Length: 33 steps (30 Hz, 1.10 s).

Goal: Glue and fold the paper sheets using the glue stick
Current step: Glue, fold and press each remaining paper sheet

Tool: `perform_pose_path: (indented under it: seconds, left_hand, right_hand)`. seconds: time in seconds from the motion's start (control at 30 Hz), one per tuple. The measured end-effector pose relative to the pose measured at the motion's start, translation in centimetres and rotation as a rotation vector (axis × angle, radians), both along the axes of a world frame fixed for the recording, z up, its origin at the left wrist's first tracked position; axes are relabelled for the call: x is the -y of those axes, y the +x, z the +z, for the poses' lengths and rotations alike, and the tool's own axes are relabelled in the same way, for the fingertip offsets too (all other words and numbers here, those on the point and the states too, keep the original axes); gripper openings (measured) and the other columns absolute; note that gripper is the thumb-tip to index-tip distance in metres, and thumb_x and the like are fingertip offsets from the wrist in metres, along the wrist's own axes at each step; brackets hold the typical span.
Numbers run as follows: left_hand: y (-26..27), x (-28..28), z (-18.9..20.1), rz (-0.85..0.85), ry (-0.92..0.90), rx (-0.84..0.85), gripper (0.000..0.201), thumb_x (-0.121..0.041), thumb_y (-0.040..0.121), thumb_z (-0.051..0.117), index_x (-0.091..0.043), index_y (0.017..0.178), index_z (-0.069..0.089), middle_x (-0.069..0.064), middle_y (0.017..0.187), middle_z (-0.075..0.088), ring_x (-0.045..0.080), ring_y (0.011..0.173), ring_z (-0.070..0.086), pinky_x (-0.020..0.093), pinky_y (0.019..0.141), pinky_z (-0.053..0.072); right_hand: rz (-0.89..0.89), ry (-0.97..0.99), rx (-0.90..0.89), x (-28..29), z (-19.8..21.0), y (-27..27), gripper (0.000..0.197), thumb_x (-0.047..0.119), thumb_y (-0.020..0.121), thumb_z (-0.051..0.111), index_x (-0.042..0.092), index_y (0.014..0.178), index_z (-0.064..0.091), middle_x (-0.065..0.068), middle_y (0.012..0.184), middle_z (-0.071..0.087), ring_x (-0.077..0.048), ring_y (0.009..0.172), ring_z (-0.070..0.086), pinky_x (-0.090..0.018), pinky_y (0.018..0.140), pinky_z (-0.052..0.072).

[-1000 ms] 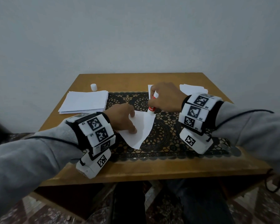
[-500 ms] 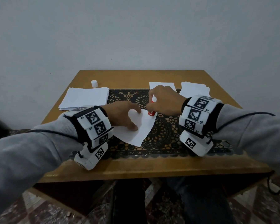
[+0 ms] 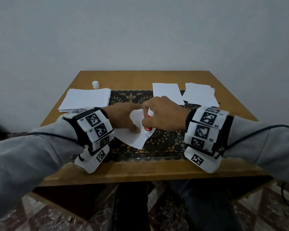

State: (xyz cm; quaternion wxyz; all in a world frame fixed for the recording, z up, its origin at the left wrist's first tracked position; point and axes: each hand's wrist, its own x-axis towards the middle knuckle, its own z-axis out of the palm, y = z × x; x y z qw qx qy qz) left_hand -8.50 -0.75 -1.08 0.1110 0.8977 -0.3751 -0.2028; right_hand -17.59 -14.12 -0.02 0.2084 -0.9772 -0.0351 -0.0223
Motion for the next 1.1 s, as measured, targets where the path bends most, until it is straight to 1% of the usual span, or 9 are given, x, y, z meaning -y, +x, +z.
perform_pose_path:
  seconds: [0.1,0.37,0.67,0.8,0.87,0.93,0.97,1.03,1.1]
  left_hand:
    - [0.1,0.0,0.3,-0.013,0.004,-0.019,0.081,-0.028,0.079,0.076,-0.034,0.146,0.031,-0.003,0.148,0.041,0.019,0.132,0.038,0.029,0.1,0.029]
    - [-0.3,-0.1,0.2,-0.028,0.011,0.022,0.068,-0.033,0.08,0.074,-0.029,0.139,0.042,-0.003,0.143,0.047,0.019,0.129,0.042,0.036,0.109,0.031]
    - [-0.6,0.1,0.6,-0.038,0.029,0.041,0.063,-0.03,0.079,0.075,-0.026,0.135,0.047,-0.002,0.141,0.049,0.02,0.128,0.043,0.037,0.109,0.032]
    - [-0.6,0.2,0.6,-0.035,0.047,0.061,0.052,-0.023,0.082,0.072,-0.019,0.13,0.052,0.003,0.133,0.055,0.021,0.119,0.05,0.031,0.1,0.037]
    - [-0.8,0.3,0.8,-0.05,0.057,0.076,0.042,-0.018,0.086,0.067,-0.013,0.125,0.054,0.007,0.128,0.058,0.017,0.105,0.053,0.026,0.089,0.039]
    - [-0.9,0.4,1.0,-0.053,0.067,0.092,0.033,-0.01,0.092,0.057,-0.005,0.124,0.054,0.013,0.127,0.058,0.015,0.097,0.05,0.019,0.076,0.033]
    - [-1.0,0.3,1.1,-0.044,0.075,0.095,0.031,-0.006,0.093,0.054,0.0,0.124,0.054,0.016,0.127,0.057,0.02,0.1,0.052,0.018,0.072,0.031]
    - [-1.2,0.1,1.3,-0.048,0.085,0.11,0.031,-0.003,0.091,0.057,0.006,0.121,0.055,0.022,0.125,0.057,0.032,0.111,0.054,0.027,0.077,0.035]
    - [-1.3,-0.1,1.5,-0.073,0.078,0.114,0.032,-0.007,0.087,0.064,0.004,0.117,0.058,0.021,0.121,0.06,0.033,0.113,0.054,0.03,0.086,0.039]
  right_hand:
    - [0.009,0.0,-0.004,-0.1,0.1,-0.1,0.015,0.026,0.082,0.068,0.013,0.081,0.062,0.01,0.069,0.043,-0.006,0.061,0.041,-0.022,0.053,0.027]
    - [0.018,-0.037,0.002,-0.7,0.1,-0.1,0.017,0.027,0.082,0.068,0.011,0.084,0.062,0.009,0.068,0.045,-0.008,0.062,0.044,-0.021,0.053,0.028]
    - [0.032,0.012,0.001,-0.9,0.1,-0.4,0.017,0.026,0.084,0.068,0.01,0.085,0.064,0.011,0.069,0.046,-0.005,0.06,0.044,-0.017,0.052,0.027]
    - [0.055,0.029,0.003,-1.4,-0.1,-0.4,0.019,0.026,0.084,0.068,0.007,0.085,0.066,0.0,0.079,0.062,-0.012,0.068,0.055,-0.019,0.053,0.036]
    - [0.078,0.05,0.016,-1.8,-0.4,-0.3,0.019,0.024,0.083,0.068,0.005,0.085,0.066,-0.004,0.084,0.066,-0.018,0.074,0.059,-0.025,0.059,0.044]
    - [0.108,0.07,0.024,-2.4,-0.6,-0.4,0.018,0.023,0.082,0.069,0.006,0.084,0.066,-0.005,0.086,0.067,-0.019,0.076,0.061,-0.032,0.065,0.048]
    - [0.119,0.075,0.027,-2.7,-0.7,-0.5,0.017,0.023,0.082,0.069,0.007,0.084,0.066,-0.005,0.086,0.067,-0.018,0.076,0.061,-0.032,0.066,0.049]
    - [0.134,0.089,0.022,-3.0,-0.8,-0.6,0.016,0.023,0.081,0.07,0.008,0.084,0.066,-0.003,0.087,0.067,-0.015,0.076,0.061,-0.029,0.065,0.048]
    - [0.143,0.104,0.014,-3.1,-0.8,-0.8,0.016,0.023,0.081,0.07,0.007,0.084,0.067,-0.003,0.087,0.068,-0.013,0.076,0.06,-0.027,0.065,0.047]
